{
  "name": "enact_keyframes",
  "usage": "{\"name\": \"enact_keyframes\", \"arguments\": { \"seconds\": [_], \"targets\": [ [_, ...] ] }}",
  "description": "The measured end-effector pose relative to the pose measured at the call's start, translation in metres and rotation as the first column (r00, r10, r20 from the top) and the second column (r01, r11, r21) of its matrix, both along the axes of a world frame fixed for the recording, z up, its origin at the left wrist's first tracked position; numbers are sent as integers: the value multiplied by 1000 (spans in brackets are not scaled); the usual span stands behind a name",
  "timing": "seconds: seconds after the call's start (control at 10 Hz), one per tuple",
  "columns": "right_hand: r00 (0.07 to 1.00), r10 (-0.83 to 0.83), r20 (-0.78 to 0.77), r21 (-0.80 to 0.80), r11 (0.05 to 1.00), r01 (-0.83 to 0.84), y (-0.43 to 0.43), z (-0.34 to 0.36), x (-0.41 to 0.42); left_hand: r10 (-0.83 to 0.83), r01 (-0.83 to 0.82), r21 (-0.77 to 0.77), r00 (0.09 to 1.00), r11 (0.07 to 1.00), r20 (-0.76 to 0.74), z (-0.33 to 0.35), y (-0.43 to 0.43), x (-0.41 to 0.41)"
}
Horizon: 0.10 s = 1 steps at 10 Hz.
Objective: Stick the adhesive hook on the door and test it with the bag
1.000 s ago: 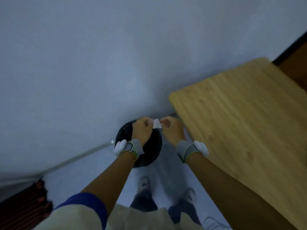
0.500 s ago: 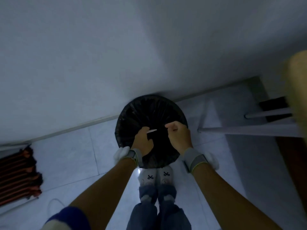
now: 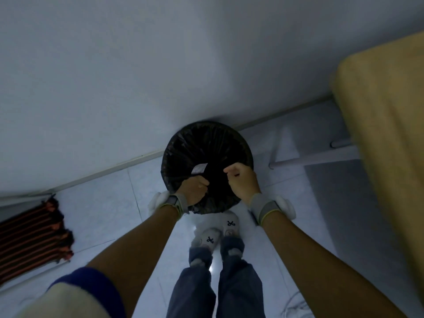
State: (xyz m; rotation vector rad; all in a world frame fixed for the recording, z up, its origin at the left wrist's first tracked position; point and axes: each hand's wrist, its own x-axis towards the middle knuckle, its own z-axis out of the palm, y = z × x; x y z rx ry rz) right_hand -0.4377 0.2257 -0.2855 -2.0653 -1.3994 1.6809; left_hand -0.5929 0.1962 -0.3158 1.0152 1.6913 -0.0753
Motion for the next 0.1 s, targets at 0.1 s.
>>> {"name": "enact_keyframes", "arguments": {
  "seconds": [0.1],
  "targets": [
    [999, -27, -43, 59, 998, 30, -12, 59, -1, 287, -301, 16, 923, 954, 255, 74, 2, 14]
  ]
}}
